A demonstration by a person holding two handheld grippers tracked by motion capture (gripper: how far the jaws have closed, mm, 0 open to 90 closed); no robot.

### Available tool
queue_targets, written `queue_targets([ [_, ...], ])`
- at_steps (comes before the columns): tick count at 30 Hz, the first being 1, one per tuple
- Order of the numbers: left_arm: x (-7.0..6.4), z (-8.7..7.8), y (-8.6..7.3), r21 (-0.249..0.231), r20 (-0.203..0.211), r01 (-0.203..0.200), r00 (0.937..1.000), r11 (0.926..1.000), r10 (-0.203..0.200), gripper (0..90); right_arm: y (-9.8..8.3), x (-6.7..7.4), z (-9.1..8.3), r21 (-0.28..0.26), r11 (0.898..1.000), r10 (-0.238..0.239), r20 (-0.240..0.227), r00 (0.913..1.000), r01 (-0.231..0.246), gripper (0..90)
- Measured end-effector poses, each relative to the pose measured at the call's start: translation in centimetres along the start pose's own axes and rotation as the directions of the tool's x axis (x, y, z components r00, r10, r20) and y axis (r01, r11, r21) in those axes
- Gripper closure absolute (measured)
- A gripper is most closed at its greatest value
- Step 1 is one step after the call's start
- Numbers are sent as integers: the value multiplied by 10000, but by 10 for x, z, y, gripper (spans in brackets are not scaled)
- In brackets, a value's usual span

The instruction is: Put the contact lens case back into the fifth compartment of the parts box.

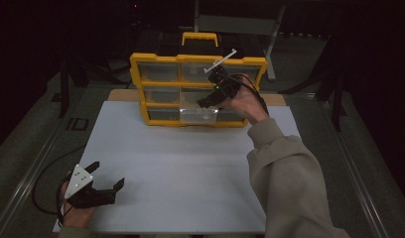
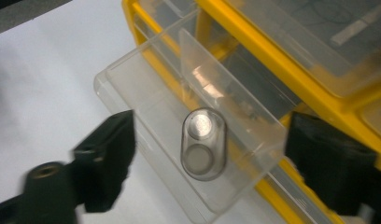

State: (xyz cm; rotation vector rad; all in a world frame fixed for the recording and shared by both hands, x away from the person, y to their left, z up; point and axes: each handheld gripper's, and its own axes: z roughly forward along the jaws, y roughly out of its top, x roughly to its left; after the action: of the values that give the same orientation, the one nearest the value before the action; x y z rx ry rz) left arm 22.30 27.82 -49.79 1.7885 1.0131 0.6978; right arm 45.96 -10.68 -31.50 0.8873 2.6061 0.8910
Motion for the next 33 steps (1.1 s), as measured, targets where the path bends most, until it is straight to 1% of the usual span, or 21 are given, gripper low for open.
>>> queue_targets([
  [2,0,0,0,-10,-5,-1,10000,10000,1,0,-1,-1,-1,-44,9999,112,38,9999,-112,121],
  [3,0,0,0,-17,-6,3,10000,10000,-3,0,-5,-3,-5,-109,9996,268,74,9996,-268,93],
  [8,0,0,0,-12,-14,5,10000,10000,-5,0,-18,-9,-11,-218,9989,424,63,9991,-423,86],
  [11,0,0,0,-26,-14,26,10000,10000,-26,0,-28,-13,-15,-501,9965,671,39,9977,-668,87],
  [13,0,0,0,-16,-9,20,10000,10000,-20,0,-37,-15,-18,-657,9951,738,49,9973,-733,86],
  [14,0,0,0,-16,-9,20,10000,10000,-20,0,-37,-15,-18,-657,9951,738,49,9973,-733,86],
  [15,0,0,0,8,-3,25,10000,10000,-25,0,-47,-17,-21,-711,9943,807,112,9967,-797,87],
  [17,0,1,0,8,2,22,10000,10000,-22,0,-56,-18,-24,-790,9927,929,175,9955,-912,87],
  [18,0,1,0,8,2,22,10000,10000,-22,0,-56,-18,-24,-790,9927,929,175,9955,-912,87],
  [19,0,1,1,-1,27,27,10000,10000,-27,0,-61,-19,-25,-869,9916,976,213,9950,-954,87],
  [20,0,1,1,-5,27,35,10000,10000,-35,0,-70,-19,-27,-938,9904,1052,366,9938,-1014,89],
  [22,0,2,1,8,-5,26,10000,10000,-26,0,-80,-18,-28,-1053,9880,1179,398,9922,-1132,90],
  [24,1,1,1,12,-13,13,10000,10000,-13,0,-85,-16,-28,-1052,9879,1193,427,9919,-1143,90],
  [25,1,1,1,4,-31,17,10000,10000,-17,0,-91,-15,-28,-1108,9877,1162,485,9920,-1103,90],
  [26,1,1,1,3,-40,24,10000,10000,-24,0,-105,-11,-28,-1261,9848,1274,546,9904,-1197,90],
  [28,1,1,1,-9,-8,23,10000,10000,-23,0,-119,-8,-26,-1336,9843,1257,689,9897,-1157,90],
  [29,2,1,2,-23,3,28,10000,10000,-28,0,-127,-5,-25,-1471,9819,1312,717,9888,-1196,99],
  [30,2,1,2,-23,3,28,10000,10000,-28,0,-127,-5,-25,-1471,9819,1312,717,9888,-1196,99],
  [31,2,1,2,-28,-3,34,10000,10000,-34,0,-136,-2,-24,-1614,9799,1301,736,9888,-1169,102],
  [32,2,1,2,-1,-29,45,10000,10000,-45,0,-152,4,-22,-1741,9781,1312,920,9871,-1138,102],
  [33,3,2,2,-13,-31,60,10000,10000,-60,0,-160,6,-21,-1864,9752,1372,859,9868,-1194,102],
])
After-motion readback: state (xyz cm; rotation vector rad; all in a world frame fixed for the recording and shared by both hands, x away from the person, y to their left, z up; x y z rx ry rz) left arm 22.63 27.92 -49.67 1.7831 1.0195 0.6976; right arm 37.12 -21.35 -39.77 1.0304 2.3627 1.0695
